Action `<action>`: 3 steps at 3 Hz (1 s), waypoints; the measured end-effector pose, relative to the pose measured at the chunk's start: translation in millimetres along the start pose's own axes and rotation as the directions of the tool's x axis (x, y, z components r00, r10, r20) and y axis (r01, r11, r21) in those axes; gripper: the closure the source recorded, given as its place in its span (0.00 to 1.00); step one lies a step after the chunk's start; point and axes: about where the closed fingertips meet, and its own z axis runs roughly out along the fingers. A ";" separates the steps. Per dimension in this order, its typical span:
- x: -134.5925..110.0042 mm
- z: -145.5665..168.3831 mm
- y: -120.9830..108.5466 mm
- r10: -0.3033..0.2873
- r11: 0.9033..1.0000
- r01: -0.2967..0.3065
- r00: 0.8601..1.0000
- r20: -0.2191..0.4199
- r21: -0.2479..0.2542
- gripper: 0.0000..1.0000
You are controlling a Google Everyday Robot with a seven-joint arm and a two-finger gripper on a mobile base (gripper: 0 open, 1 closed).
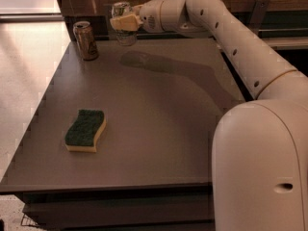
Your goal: Move 7up can near orange can
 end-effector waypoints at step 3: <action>71.3 57.9 19.8 0.093 0.995 -0.093 0.996 0.006 -0.040 0.92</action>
Offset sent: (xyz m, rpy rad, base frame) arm 0.0042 0.0433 -0.0887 0.0583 0.1139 0.0169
